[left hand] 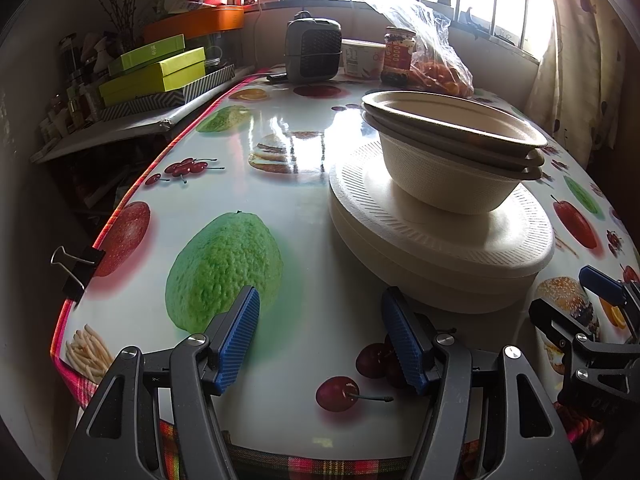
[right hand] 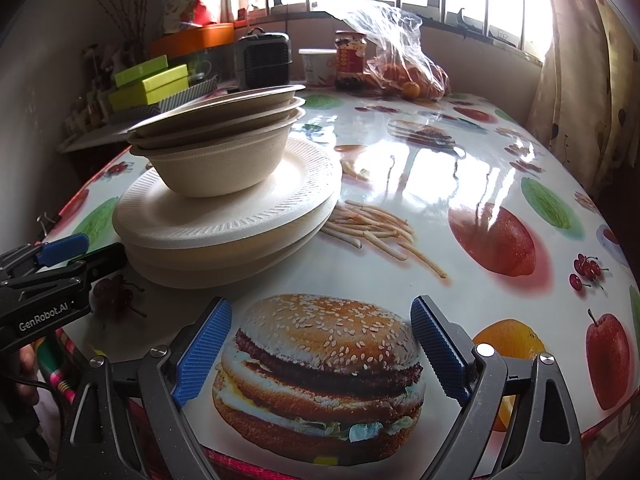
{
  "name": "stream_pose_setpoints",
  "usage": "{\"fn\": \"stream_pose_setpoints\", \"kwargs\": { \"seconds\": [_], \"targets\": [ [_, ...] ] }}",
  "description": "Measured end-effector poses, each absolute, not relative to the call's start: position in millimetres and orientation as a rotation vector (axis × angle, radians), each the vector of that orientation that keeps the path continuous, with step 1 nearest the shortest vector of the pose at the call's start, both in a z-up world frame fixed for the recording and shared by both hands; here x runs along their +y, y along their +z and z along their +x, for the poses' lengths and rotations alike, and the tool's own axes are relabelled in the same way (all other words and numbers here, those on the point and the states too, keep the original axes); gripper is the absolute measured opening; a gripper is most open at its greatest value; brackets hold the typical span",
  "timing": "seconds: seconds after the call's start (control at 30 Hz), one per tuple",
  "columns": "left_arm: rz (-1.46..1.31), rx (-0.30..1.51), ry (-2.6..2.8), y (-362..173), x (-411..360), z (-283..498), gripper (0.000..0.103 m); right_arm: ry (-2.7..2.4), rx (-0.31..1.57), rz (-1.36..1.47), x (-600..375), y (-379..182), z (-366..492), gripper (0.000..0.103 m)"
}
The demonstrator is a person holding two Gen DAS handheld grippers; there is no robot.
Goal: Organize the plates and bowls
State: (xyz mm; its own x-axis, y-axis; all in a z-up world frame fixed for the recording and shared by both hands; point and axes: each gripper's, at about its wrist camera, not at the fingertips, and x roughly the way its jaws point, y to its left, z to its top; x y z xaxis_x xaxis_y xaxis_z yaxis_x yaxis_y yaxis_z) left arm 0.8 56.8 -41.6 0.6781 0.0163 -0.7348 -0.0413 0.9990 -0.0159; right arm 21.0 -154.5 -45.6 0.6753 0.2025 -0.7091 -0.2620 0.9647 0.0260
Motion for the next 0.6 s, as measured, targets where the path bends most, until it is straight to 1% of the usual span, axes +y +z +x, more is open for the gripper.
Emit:
{"fn": "stream_pose_setpoints", "kwargs": {
  "seconds": [0.6],
  "targets": [
    [-0.032, 0.824, 0.032, -41.9, 56.7, 0.3, 0.064, 0.262, 0.786, -0.081, -154.3, -45.9, 20.6, 0.093]
  ]
}}
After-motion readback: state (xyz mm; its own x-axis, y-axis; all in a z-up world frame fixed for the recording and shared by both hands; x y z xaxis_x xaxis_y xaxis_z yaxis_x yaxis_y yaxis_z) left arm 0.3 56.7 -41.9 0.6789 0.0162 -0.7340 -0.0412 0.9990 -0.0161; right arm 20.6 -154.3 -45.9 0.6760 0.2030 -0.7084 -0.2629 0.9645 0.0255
